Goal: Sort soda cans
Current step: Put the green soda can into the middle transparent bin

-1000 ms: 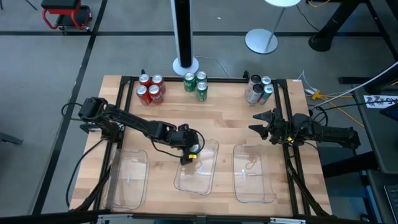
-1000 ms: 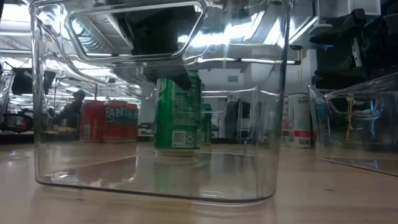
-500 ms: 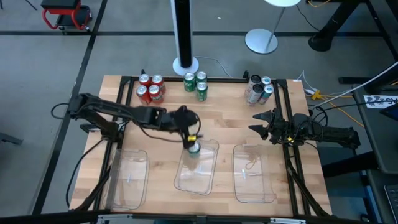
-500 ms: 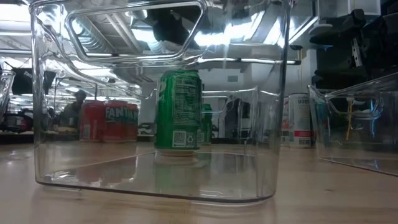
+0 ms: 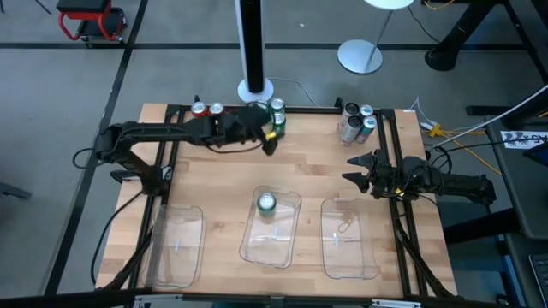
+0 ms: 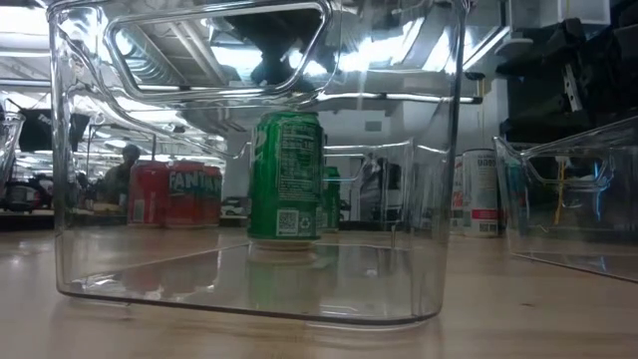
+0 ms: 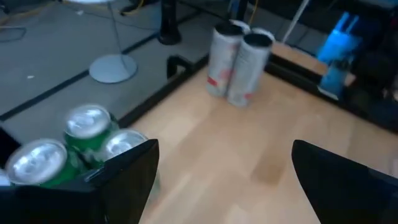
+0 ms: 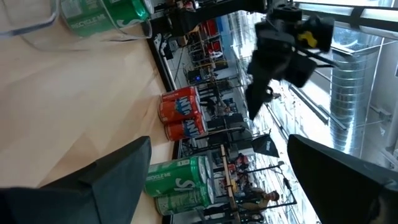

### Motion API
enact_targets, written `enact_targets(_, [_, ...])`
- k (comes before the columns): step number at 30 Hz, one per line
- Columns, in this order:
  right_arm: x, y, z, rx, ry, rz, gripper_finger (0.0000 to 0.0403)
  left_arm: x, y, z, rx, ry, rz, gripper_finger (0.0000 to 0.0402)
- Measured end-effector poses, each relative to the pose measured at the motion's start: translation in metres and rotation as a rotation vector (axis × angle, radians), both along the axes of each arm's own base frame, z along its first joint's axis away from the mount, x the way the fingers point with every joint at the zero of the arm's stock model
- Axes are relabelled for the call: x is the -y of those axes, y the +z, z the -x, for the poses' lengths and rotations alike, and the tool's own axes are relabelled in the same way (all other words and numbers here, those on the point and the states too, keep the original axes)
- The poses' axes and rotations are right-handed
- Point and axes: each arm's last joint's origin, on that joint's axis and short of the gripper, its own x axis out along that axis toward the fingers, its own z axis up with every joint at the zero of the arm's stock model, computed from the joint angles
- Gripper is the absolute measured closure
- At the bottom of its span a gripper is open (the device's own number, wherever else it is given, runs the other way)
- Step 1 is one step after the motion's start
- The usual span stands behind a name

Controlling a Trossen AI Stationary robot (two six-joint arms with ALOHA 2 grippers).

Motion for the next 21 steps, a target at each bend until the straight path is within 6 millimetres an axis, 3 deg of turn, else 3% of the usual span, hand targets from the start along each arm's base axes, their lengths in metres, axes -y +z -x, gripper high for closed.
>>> enact_targets(5, [0.000,-0.002,0.000,-0.019,0.000,-0.001,0.0027,-0.014,0.010,-0.001,0.108,-0.032,-0.029,0.0046])
enact_targets(15, [0.000,-0.004,0.000,-0.050,0.003,-0.003,0.0027,-0.010,0.021,-0.006,0.164,-0.074,-0.158,0.0046])
enact_targets(21, [0.000,-0.005,0.000,-0.054,0.003,-0.003,0.0027,-0.019,0.018,-0.002,0.137,-0.001,-0.136,0.0012])
